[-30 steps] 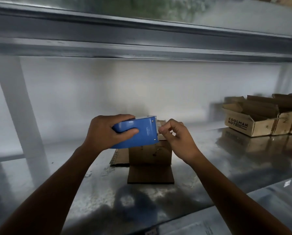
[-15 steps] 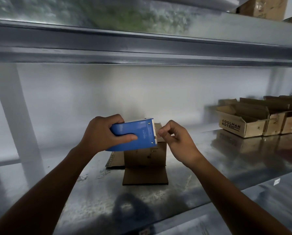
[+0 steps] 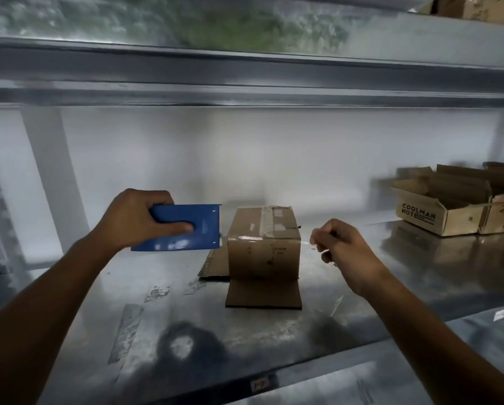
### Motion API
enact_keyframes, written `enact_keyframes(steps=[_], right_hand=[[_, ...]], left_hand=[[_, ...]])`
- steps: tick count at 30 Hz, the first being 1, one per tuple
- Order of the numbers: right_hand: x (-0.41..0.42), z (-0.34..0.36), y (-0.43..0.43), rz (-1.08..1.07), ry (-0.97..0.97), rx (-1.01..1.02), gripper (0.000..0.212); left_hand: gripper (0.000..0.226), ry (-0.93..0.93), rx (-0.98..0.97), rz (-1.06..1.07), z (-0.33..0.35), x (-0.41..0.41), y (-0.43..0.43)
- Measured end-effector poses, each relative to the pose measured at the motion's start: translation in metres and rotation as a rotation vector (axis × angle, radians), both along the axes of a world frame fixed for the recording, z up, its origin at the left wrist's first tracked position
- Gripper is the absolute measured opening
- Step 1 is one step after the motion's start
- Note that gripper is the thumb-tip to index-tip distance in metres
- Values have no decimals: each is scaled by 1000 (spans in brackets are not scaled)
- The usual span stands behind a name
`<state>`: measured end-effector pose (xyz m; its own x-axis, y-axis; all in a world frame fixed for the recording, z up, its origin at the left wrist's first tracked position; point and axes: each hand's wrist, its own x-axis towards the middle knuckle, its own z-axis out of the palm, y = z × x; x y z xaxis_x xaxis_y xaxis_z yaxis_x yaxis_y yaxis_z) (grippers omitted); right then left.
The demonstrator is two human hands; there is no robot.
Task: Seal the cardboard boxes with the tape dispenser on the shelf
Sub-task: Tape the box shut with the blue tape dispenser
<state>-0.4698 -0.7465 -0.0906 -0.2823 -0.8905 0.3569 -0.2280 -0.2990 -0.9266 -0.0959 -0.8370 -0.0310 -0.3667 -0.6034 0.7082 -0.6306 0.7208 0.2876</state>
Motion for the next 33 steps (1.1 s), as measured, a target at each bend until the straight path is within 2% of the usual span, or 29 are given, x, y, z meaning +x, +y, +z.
enact_keyframes(steps=[7, 23, 27, 33], right_hand=[[1, -7, -13, -1, -141, 113, 23], [2, -24, -38, 85, -126, 272, 21], [4, -28, -42, 104, -40, 269, 25], [4, -37, -50, 27, 306, 173, 35]], left_hand=[[35, -106, -19, 81, 4, -9, -3], [44, -95, 119, 162, -10, -9, -18], [43, -93, 118, 167, -15, -10, -23], [43, -87, 134, 171, -19, -10, -34]])
